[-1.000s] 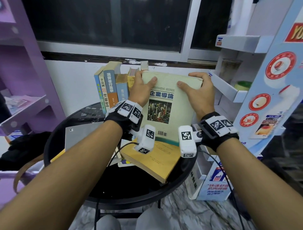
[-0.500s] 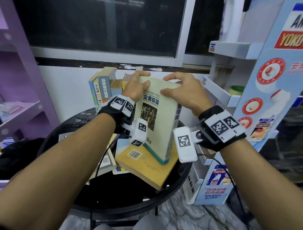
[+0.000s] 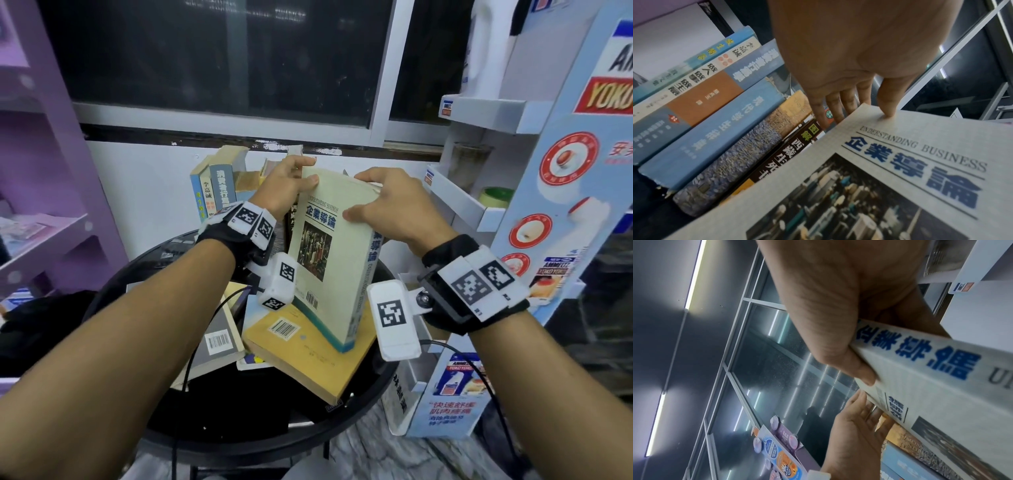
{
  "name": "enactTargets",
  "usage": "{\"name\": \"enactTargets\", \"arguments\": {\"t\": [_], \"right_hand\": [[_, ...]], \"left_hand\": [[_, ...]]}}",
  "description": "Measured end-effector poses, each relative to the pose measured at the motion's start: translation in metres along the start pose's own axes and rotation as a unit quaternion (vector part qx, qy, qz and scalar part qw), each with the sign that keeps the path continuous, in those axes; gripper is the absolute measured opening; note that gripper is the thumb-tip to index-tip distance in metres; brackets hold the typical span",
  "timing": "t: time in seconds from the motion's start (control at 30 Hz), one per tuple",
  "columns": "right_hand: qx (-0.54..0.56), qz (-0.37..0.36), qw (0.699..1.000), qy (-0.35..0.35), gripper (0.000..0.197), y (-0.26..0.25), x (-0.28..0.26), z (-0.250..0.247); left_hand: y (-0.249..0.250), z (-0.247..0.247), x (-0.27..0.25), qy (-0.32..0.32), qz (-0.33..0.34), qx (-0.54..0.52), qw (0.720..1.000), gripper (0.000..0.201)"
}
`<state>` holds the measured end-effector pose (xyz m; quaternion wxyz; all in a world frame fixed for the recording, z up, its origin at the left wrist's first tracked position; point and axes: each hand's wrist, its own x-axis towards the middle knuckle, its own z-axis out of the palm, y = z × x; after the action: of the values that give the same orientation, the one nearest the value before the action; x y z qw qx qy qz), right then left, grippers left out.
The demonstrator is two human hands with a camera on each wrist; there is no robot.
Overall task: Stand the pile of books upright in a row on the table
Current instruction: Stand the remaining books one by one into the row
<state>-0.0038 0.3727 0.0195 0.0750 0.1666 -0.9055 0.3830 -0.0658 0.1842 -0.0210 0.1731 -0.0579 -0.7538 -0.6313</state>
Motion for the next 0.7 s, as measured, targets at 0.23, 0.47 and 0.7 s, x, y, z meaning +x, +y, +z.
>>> {"name": "enactTargets", "arguments": {"t": [0.23, 0.47, 0.7], "right_hand": [[0.023, -0.006, 0.999, 0.032, 0.056, 0.001, 0.009, 0.002], [-0.003, -0.015, 0.999, 0.038, 0.04, -0.005, 0.028, 0.003], [-0.034, -0.024, 0.998, 0.049, 0.032, -0.003, 0.053, 0.002]], "left_hand": [[-0.006, -0.02, 0.016, 0.081, 0.015, 0.082, 0.993, 0.037], [-0.015, -0.033, 0.035, 0.099, 0.001, 0.176, 0.979, 0.048], [-0.024, -0.033, 0.06, 0.065, -0.013, 0.213, 0.975, 0.06]]}}
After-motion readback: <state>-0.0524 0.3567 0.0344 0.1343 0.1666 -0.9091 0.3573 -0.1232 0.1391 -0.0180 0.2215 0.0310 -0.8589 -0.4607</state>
